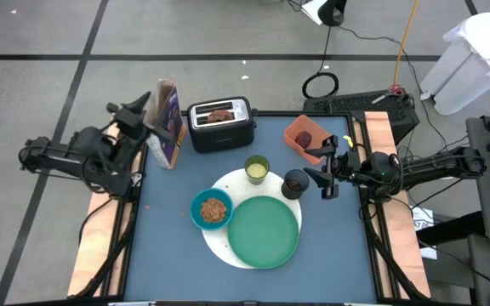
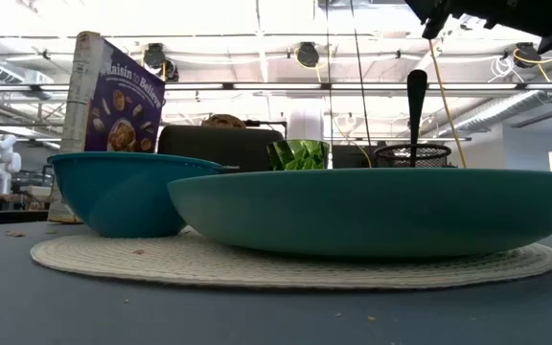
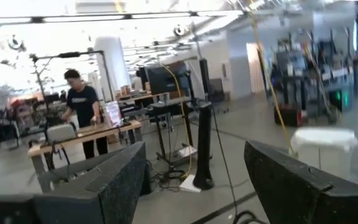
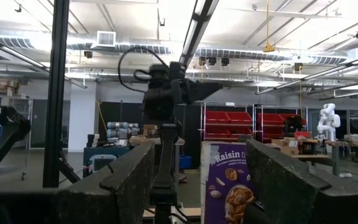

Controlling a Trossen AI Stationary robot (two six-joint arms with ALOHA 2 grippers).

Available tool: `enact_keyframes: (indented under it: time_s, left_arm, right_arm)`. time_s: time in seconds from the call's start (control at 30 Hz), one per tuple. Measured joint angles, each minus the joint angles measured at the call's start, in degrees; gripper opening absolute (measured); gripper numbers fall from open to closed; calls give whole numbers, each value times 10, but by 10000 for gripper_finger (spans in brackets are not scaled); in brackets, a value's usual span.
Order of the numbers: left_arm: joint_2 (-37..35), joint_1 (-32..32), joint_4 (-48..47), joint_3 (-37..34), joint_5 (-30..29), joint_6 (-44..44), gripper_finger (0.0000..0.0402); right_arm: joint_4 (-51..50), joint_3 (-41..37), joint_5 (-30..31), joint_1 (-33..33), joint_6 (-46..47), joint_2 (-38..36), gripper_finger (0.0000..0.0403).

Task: Arrange a breakfast setting
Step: Put the brown toasted bread on the green plate

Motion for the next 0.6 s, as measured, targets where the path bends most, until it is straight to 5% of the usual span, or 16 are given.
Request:
enact_keyframes:
  time_s: [0.3,0.6]
  left_arm:
    - [120,8,-200,170,32,-43,280]
    - [215,78,-425,325,186,-166,280]
  right_arm:
    - [0,0,0,0,12,0,247]
    - [-1,0,0,0,18,0,247]
